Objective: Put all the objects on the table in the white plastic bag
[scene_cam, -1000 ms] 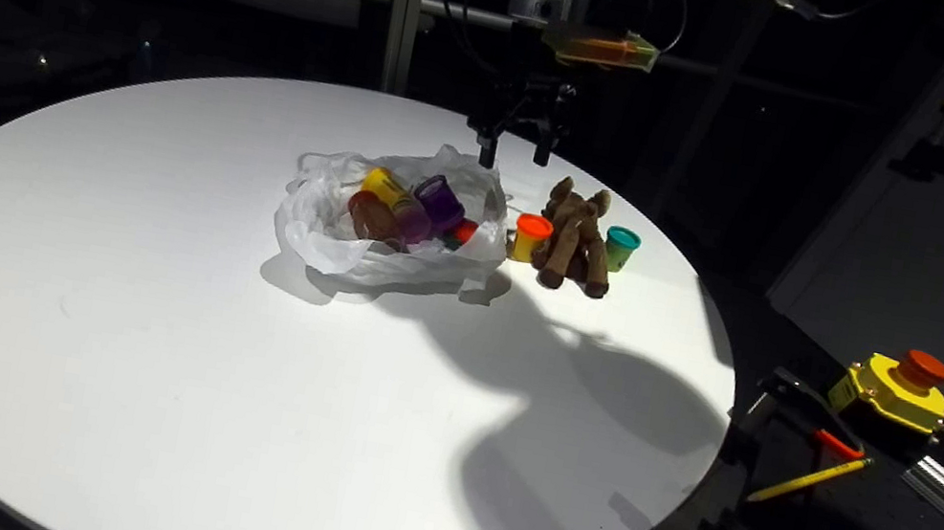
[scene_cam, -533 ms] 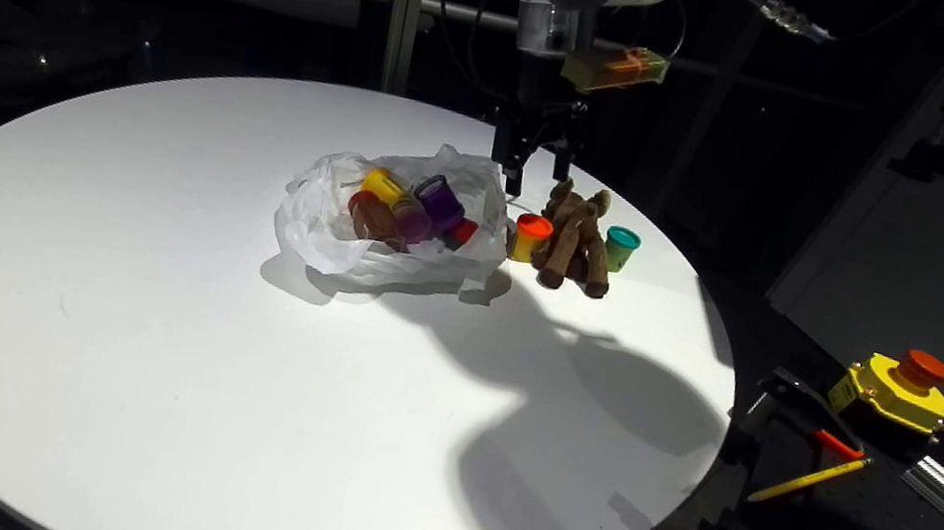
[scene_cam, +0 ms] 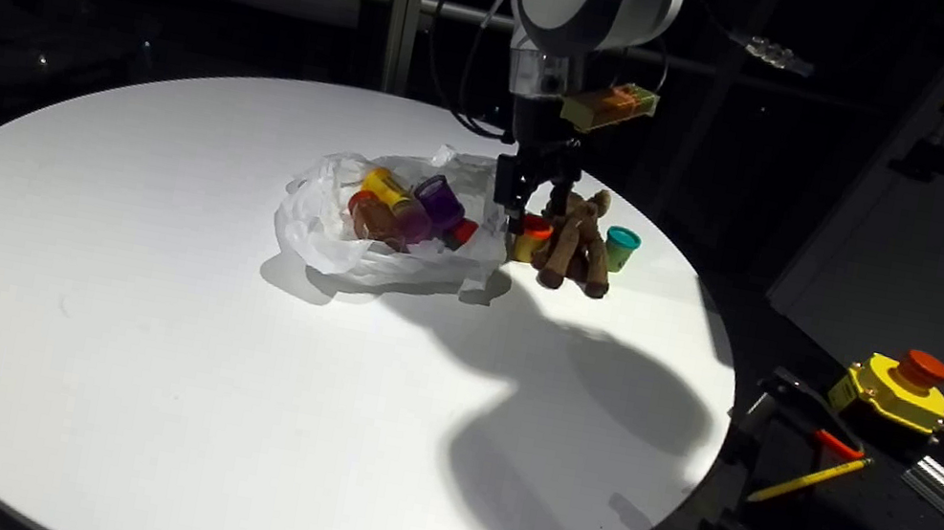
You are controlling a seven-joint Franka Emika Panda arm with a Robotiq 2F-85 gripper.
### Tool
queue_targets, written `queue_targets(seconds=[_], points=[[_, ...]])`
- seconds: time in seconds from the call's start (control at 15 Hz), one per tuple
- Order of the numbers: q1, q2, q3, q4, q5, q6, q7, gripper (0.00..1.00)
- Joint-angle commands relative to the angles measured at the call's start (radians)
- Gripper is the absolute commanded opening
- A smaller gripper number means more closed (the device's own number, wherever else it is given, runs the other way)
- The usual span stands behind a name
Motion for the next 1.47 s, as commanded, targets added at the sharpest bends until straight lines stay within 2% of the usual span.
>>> queue_targets(seconds=[0.0,0.67,0.73,0.8,1.2,1.4], points=[[0.003,0.009,-0.004,0.027,-0.02,-0.01,-0.015,1.0],[-0.013,0.049,-0.001,0.06,-0.007,-0.045,-0.047,1.0],[-0.014,0.055,0.0,0.066,-0.006,-0.045,-0.047,0.92],[-0.015,0.06,0.0,0.072,-0.005,-0.046,-0.049,0.74],[-0.012,0.05,-0.006,0.068,-0.015,-0.04,-0.046,0.29],[-0.015,-0.011,0.001,0.021,0.002,-0.043,-0.044,0.28]])
